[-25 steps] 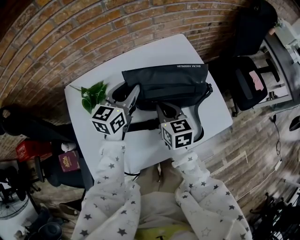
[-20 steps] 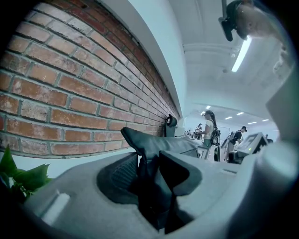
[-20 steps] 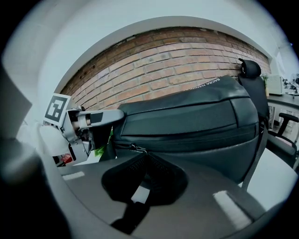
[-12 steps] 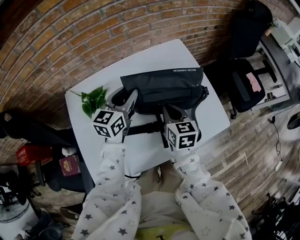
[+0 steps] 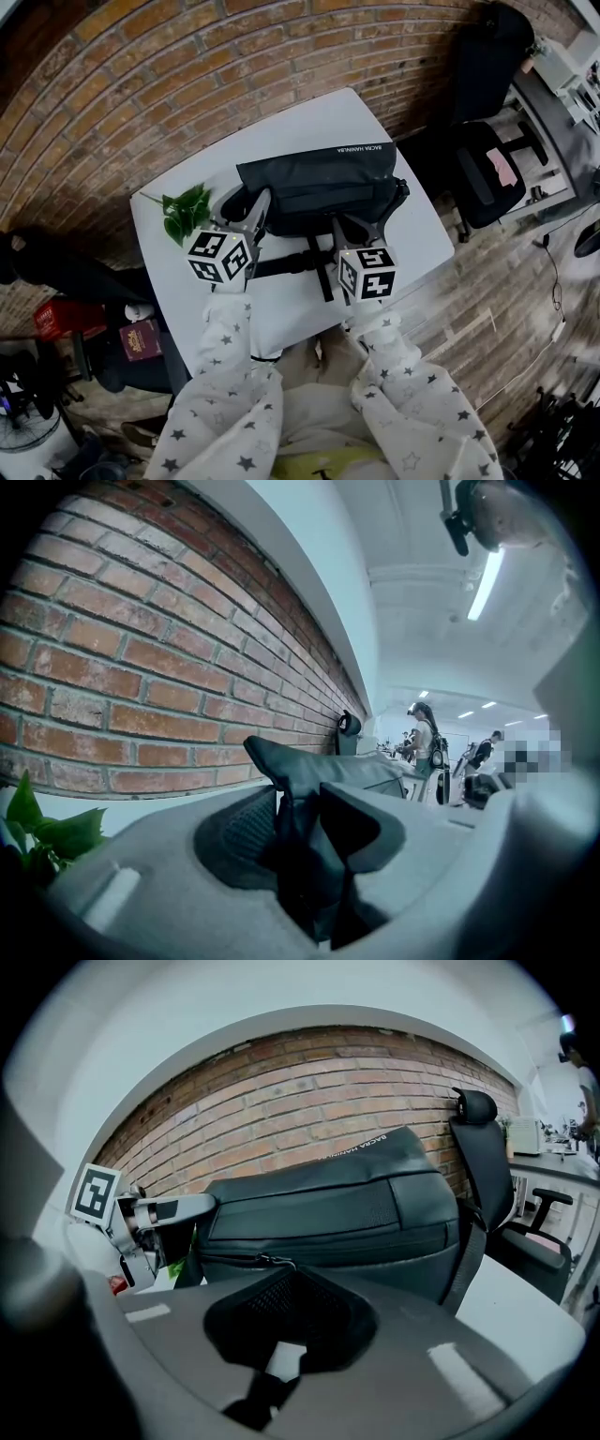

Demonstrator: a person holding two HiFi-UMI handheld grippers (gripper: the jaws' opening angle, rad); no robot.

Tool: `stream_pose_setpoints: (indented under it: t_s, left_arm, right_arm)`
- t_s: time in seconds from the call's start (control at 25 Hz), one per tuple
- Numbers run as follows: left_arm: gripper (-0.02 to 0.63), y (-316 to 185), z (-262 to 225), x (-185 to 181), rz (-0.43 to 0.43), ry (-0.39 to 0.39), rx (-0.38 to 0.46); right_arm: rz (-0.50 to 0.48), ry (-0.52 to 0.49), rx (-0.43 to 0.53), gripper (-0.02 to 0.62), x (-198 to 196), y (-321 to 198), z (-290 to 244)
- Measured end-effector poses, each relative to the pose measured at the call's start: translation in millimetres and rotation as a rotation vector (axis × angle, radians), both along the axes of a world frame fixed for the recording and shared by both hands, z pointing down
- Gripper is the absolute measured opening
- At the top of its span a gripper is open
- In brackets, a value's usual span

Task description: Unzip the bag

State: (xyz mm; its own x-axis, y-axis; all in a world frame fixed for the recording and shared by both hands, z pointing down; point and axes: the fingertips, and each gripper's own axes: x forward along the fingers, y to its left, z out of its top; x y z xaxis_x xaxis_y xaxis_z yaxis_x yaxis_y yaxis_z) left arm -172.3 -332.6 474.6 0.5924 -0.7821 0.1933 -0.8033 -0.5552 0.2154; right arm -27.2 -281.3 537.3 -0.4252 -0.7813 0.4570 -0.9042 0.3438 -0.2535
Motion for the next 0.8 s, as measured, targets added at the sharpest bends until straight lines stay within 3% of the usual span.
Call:
stream_pose_setpoints:
  t_s: [0.8]
  left_arm:
    - [0.143,-0.3,1.0,-5.5,-0.032,0.024,0.007]
  right_arm:
    - [0.128,-0.008,0.001,0.02,44.7,-4.0,-4.1]
